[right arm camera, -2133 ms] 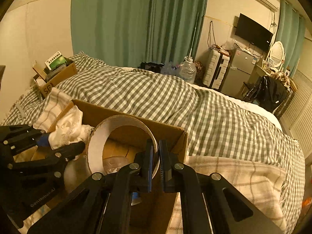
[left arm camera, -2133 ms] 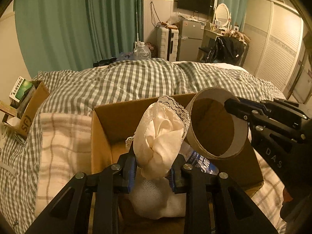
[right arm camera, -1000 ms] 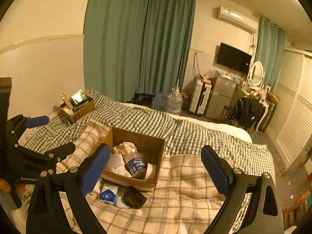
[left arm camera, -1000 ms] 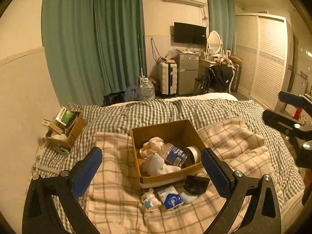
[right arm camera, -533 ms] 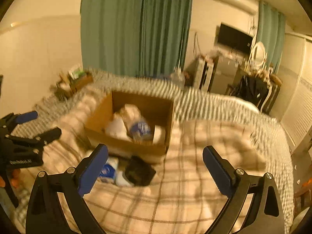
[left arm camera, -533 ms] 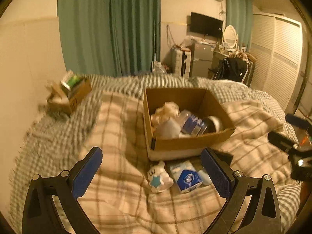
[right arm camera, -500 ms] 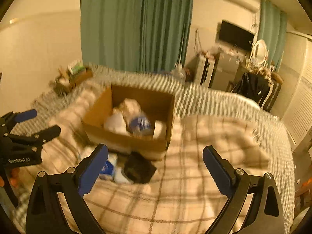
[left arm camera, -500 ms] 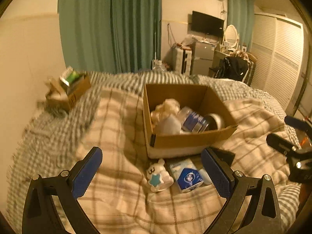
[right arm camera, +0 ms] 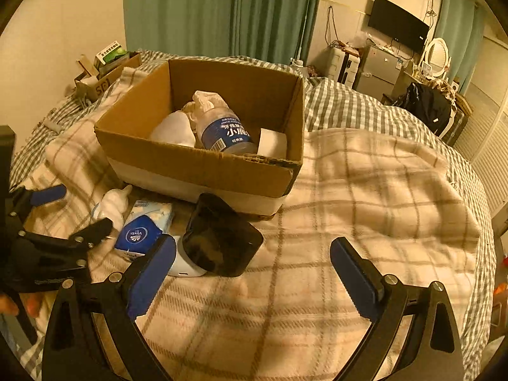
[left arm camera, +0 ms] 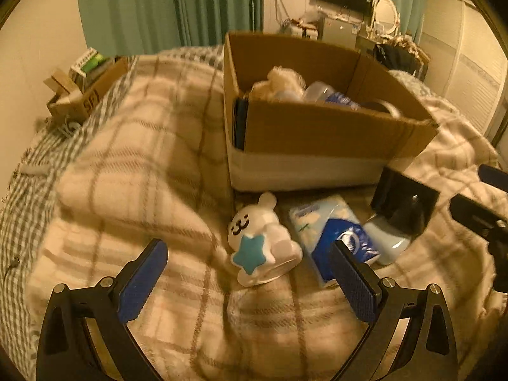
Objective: Organize objects
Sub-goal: 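Drop white toy with left tool while right tool drops black cup into box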
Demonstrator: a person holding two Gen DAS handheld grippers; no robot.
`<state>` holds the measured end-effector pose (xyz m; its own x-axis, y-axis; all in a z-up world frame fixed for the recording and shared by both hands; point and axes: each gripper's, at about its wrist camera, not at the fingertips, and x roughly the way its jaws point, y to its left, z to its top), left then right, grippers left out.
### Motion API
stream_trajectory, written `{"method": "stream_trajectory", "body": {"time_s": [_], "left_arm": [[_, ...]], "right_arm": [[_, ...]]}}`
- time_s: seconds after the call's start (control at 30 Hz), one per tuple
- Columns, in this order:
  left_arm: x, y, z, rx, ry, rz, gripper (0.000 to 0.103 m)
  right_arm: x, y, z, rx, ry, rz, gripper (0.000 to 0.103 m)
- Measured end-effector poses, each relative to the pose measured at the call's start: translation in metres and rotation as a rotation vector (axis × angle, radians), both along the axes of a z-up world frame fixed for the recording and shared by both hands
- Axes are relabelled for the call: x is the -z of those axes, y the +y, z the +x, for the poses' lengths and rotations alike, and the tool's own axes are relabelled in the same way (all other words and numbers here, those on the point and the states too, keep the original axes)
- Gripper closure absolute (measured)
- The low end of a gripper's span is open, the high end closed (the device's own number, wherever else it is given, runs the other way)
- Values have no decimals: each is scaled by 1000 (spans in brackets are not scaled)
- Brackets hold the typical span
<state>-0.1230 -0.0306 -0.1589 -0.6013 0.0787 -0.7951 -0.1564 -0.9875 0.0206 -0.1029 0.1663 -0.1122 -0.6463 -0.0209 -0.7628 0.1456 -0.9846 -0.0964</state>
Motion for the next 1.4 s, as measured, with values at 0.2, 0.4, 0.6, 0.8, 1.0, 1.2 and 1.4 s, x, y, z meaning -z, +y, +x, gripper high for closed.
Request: {"method": "stream_trajectory", "body": {"time_s": [0.2, 0.4, 0.6, 0.8, 1.0, 1.2, 1.4], "left_arm": [[15, 6, -8, 23, -32, 45, 30], [18, 0, -8, 8, -53, 103, 48], [-3, 0, 8, 3, -34, 108, 48], [-30, -5, 18, 11, 13, 130, 48], [-28, -3, 18, 20, 2, 129, 48], [-22, -4, 15, 23, -12, 132, 48], [-25, -5, 17, 24, -3, 142, 48]], "right_arm": [[3, 2, 0, 10, -11, -8, 5], [4, 2, -1, 8, -13, -16, 5], [8, 3, -11, 10, -26, -48, 5], [29, 2, -36, 20, -92, -64, 5], [52, 3, -60, 15, -164, -110, 5], [61, 1, -67, -9, -196, -134, 13], [42, -15, -40, -49, -116, -47, 53]]}}
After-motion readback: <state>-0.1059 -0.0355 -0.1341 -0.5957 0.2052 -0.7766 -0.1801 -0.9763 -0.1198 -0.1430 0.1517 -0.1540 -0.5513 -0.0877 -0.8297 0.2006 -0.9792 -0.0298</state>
